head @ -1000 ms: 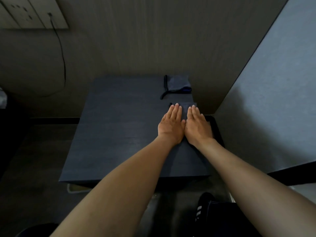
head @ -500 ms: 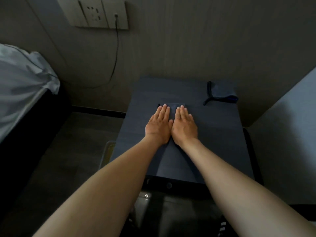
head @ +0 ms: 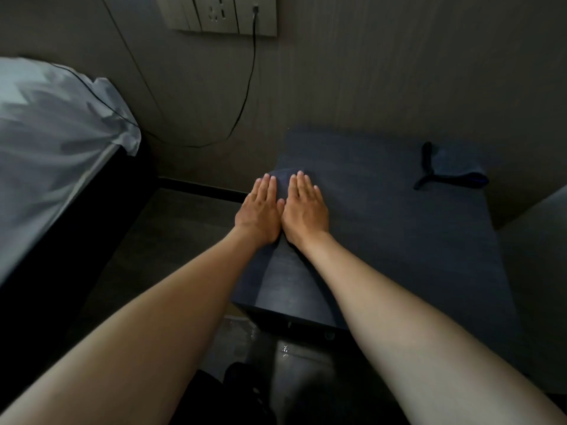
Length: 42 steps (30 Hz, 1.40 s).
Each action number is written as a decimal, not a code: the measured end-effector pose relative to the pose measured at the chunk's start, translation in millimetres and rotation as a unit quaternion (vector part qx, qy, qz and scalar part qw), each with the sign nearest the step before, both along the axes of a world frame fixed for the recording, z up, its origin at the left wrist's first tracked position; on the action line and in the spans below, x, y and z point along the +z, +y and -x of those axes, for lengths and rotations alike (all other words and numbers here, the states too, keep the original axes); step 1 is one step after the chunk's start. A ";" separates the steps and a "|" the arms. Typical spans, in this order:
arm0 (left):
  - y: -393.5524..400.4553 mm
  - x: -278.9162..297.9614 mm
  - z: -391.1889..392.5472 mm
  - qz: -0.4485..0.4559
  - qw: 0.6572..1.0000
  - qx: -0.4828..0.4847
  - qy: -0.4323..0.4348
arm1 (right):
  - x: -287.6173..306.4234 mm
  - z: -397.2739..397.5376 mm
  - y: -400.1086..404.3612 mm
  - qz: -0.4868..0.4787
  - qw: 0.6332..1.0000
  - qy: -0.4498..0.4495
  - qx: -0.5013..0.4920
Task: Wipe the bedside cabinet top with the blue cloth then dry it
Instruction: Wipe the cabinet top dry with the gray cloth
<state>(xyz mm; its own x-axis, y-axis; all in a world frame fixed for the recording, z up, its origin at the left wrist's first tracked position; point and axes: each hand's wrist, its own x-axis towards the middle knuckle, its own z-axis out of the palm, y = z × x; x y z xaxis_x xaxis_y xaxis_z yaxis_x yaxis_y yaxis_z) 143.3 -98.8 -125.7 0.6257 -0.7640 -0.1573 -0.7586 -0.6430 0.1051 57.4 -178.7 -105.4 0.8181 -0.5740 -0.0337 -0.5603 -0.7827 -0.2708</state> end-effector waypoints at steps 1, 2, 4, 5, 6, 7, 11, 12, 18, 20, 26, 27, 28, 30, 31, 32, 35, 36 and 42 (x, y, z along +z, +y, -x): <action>-2.6 -0.3 -3.0 -0.001 1.000 0.004 0.011 | 0.1 -2.3 -2.4 -0.002 1.000 0.000 0.003; -5.9 1.2 -4.5 0.001 1.000 0.007 0.014 | 0.3 -4.0 -5.7 -0.004 1.000 0.000 0.006; -14.6 4.8 -4.7 0.004 1.000 0.015 0.008 | -0.1 -7.2 -14.9 -0.005 1.000 -0.001 0.012; -18.5 8.5 -3.3 0.004 1.000 0.022 0.008 | -0.4 -8.2 -19.9 -0.005 1.000 -0.003 0.013; -22.7 10.7 -2.6 0.004 1.000 0.027 0.010 | -0.9 -9.1 -24.4 -0.004 1.000 -0.005 0.013; -26.8 13.9 -1.9 0.005 0.999 0.032 0.013 | -1.3 -9.7 -28.7 -0.002 1.000 -0.007 0.011; -49.8 22.9 -1.7 -0.013 1.000 0.023 -0.005 | -2.4 -12.2 -50.7 0.000 1.000 -0.004 0.002; -56.7 22.9 -2.5 -0.021 1.000 0.017 -0.009 | -2.8 -12.1 -56.8 0.002 1.000 -0.004 -0.002; -107.9 24.9 10.5 -0.026 1.000 -0.016 -0.008 | -3.1 4.5 -103.1 0.012 0.999 0.008 -0.035; -125.4 24.4 22.0 -0.022 0.999 -0.032 -0.008 | -2.9 18.0 -119.0 0.014 0.998 0.014 -0.051; -170.6 25.7 63.8 -0.014 0.997 -0.074 -0.003 | -2.0 66.1 -155.9 0.013 0.995 0.024 -0.098; -176.0 25.8 69.5 -0.014 0.997 -0.080 -0.005 | -1.6 72.4 -159.7 0.015 0.994 0.027 -0.104; -180.2 26.1 74.3 -0.014 0.996 -0.085 -0.003 | -1.2 78.0 -162.6 0.015 0.993 0.028 -0.110; -184.4 26.9 82.4 -0.017 0.996 -0.092 0.001 | 0.0 87.2 -164.7 0.012 0.992 0.032 -0.118; -185.0 26.8 85.8 -0.019 0.995 -0.095 -0.001 | 0.4 90.9 -164.3 0.012 0.992 0.034 -0.123; -185.0 26.9 88.6 -0.020 0.995 -0.101 -0.002 | 0.8 94.1 -163.6 0.012 0.991 0.036 -0.128; -182.6 26.6 97.1 -0.018 0.994 -0.109 -0.002 | 2.6 103.1 -158.7 0.009 0.989 0.044 -0.141; -181.1 26.3 100.5 -0.017 0.994 -0.109 -0.001 | 2.7 106.0 -156.8 0.010 0.989 0.048 -0.143; -168.4 25.0 123.9 -0.006 0.993 -0.117 0.005 | 5.8 131.0 -140.5 0.019 0.985 0.069 -0.154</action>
